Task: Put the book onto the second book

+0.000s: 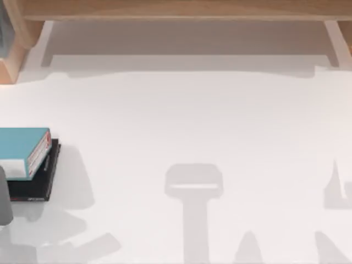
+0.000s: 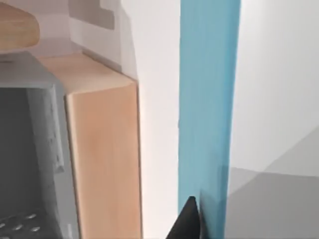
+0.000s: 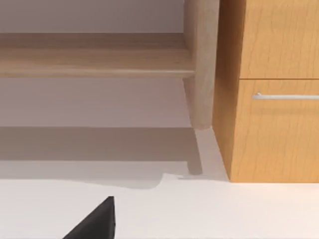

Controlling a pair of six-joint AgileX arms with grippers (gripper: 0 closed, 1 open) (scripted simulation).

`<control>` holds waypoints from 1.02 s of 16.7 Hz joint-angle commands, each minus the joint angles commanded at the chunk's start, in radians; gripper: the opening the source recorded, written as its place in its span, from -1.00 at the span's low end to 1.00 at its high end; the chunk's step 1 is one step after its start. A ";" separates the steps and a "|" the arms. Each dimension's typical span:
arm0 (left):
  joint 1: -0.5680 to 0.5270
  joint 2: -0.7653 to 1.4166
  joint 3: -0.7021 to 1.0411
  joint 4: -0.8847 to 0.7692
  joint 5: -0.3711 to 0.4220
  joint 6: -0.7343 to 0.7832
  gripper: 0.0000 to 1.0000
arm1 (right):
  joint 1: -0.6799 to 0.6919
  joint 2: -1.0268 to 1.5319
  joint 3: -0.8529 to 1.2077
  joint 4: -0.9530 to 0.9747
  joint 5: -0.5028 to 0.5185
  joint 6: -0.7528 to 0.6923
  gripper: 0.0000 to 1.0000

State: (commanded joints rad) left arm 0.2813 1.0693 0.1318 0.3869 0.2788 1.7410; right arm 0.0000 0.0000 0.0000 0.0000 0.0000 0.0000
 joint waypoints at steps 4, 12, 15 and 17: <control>0.000 0.000 0.000 0.000 0.000 0.000 -1.00 | 0.000 0.000 0.000 0.000 0.000 0.000 1.00; -0.009 0.048 0.007 0.043 -0.008 -0.004 -1.00 | 0.000 0.000 0.000 0.000 0.000 0.000 1.00; -0.009 0.048 0.007 0.043 -0.008 -0.004 -0.70 | 0.000 0.000 0.000 0.000 0.000 0.000 1.00; -0.009 0.048 0.007 0.043 -0.008 -0.004 -0.40 | 0.000 0.000 0.000 0.000 0.000 0.000 1.00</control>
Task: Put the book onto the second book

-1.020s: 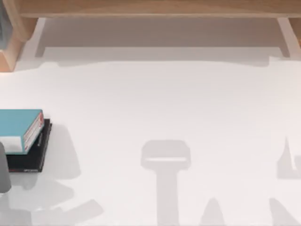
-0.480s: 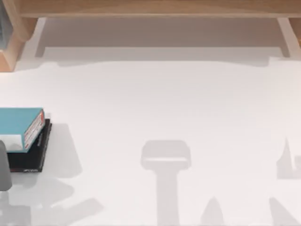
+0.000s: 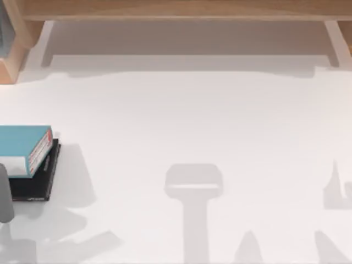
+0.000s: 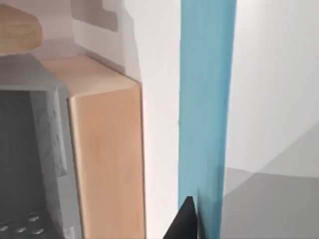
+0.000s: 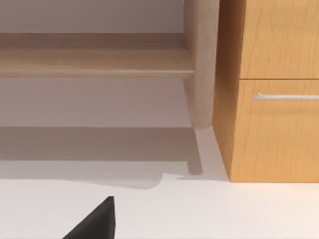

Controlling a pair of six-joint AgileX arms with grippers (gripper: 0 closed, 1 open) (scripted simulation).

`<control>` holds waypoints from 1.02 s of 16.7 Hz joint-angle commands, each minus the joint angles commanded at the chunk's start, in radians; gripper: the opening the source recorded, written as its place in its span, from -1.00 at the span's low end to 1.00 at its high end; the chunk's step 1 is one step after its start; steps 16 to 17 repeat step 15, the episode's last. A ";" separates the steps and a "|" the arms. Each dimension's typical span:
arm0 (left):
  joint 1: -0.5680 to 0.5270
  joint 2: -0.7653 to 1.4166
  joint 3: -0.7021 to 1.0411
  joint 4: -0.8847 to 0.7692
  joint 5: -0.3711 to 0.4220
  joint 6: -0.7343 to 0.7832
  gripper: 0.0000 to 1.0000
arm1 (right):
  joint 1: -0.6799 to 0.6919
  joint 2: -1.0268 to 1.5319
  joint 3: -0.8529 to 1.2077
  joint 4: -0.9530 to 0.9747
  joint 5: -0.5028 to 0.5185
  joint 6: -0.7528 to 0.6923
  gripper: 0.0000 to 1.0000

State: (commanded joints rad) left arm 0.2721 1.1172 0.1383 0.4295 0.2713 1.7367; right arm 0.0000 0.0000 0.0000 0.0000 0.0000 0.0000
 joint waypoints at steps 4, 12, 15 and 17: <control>0.000 0.000 0.000 0.000 0.000 0.000 0.21 | 0.000 0.000 0.000 0.000 0.000 0.000 1.00; 0.000 0.000 0.000 0.000 0.000 0.000 1.00 | 0.000 0.000 0.000 0.000 0.000 0.000 1.00; 0.000 0.000 0.000 0.000 0.000 0.000 1.00 | 0.000 0.000 0.000 0.000 0.000 0.000 1.00; 0.000 0.000 0.000 0.000 0.000 0.000 1.00 | 0.000 0.000 0.000 0.000 0.000 0.000 1.00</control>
